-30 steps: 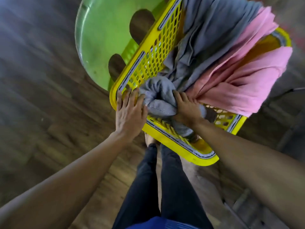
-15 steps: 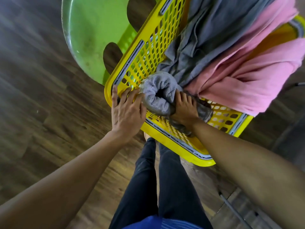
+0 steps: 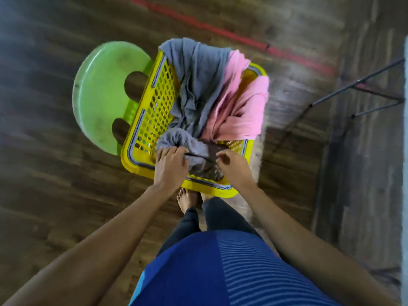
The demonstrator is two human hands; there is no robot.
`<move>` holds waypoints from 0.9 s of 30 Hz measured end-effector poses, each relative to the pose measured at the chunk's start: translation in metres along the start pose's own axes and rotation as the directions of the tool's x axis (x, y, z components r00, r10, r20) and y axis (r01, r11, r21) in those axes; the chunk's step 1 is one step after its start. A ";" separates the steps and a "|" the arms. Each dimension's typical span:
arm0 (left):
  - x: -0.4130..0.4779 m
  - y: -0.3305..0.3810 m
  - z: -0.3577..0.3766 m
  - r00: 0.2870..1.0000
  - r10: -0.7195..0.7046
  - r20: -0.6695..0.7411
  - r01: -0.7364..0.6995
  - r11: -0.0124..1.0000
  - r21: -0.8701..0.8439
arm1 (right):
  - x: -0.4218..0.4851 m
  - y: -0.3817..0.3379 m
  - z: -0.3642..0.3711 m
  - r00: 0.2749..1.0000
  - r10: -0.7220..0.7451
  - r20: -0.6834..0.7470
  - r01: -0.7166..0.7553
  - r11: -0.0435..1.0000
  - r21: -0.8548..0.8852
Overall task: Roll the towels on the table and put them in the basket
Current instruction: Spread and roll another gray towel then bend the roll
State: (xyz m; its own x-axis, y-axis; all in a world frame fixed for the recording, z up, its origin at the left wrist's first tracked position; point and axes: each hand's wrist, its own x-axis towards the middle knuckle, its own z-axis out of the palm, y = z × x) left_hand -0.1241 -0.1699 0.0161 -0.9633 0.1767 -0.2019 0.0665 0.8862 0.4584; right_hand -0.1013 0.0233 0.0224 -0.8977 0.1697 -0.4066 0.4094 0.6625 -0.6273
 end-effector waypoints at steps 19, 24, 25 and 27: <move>0.073 0.164 0.091 0.984 0.161 0.073 -0.158 0.986 -0.051 | 0.077 0.124 -0.098 0.994 0.102 0.034 -0.102 0.995 -0.002; 0.077 0.179 0.114 0.996 0.090 -0.019 -0.091 0.994 -0.062 | 0.112 0.133 -0.093 0.989 -0.009 0.147 0.013 1.000 -0.026; 0.078 0.179 0.120 0.997 0.051 -0.049 -0.055 0.995 -0.082 | 0.119 0.137 -0.087 0.985 -0.039 0.170 0.045 0.998 -0.033; 0.081 0.181 0.121 0.995 0.036 -0.097 -0.046 0.993 -0.106 | 0.125 0.136 -0.084 0.987 -0.069 0.145 0.076 0.996 -0.037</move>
State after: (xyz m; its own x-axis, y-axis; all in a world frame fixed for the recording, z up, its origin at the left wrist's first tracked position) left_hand -0.1583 0.0569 -0.0216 -0.9809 0.1665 -0.1006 0.0833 0.8269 0.5562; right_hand -0.1712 0.1963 -0.0579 -0.8907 0.0156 -0.4543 0.3342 0.6998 -0.6313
